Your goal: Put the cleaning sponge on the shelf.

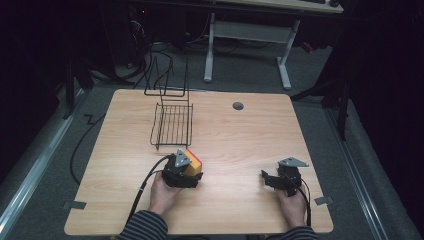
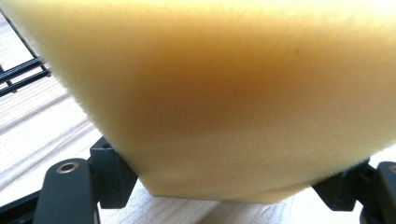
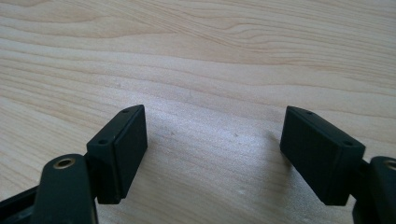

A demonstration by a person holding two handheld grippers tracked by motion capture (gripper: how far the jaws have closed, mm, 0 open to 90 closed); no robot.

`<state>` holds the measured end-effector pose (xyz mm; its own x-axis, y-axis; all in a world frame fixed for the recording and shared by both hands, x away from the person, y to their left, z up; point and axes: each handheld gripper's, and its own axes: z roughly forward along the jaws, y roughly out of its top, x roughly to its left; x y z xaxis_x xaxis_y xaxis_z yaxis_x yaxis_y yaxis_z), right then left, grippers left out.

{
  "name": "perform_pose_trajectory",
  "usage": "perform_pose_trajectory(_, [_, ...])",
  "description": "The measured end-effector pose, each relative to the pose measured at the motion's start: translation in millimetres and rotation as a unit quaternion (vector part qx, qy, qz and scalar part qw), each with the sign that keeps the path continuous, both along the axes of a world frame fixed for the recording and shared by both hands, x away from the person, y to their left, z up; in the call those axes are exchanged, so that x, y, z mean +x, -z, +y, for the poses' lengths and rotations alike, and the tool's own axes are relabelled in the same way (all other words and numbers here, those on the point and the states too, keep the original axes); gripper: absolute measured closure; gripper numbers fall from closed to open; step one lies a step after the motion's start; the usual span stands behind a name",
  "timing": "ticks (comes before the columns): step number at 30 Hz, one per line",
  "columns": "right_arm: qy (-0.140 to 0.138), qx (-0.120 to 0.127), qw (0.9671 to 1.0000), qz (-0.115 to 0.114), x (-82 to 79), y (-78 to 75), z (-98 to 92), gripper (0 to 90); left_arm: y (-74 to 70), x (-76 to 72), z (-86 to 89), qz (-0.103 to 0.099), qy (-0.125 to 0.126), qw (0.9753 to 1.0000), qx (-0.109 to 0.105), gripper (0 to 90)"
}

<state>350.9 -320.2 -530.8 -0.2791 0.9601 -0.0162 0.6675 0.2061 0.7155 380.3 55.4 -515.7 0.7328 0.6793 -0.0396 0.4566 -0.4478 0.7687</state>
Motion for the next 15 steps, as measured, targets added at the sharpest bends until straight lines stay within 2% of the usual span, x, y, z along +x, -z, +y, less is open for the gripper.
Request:
perform_pose_trajectory(9, [0.0,0.0,1.0,0.0,0.0,0.0,0.0,23.3,-10.1,-4.6,5.9,-0.011,0.002,0.9999,-0.012,23.6])
perform_pose_trajectory(15, [0.0,0.0,1.0,0.0,0.0,0.0,0.0,23.3,-16.6,-8.6,9.7,-0.01,0.002,0.9998,-0.018,23.6])
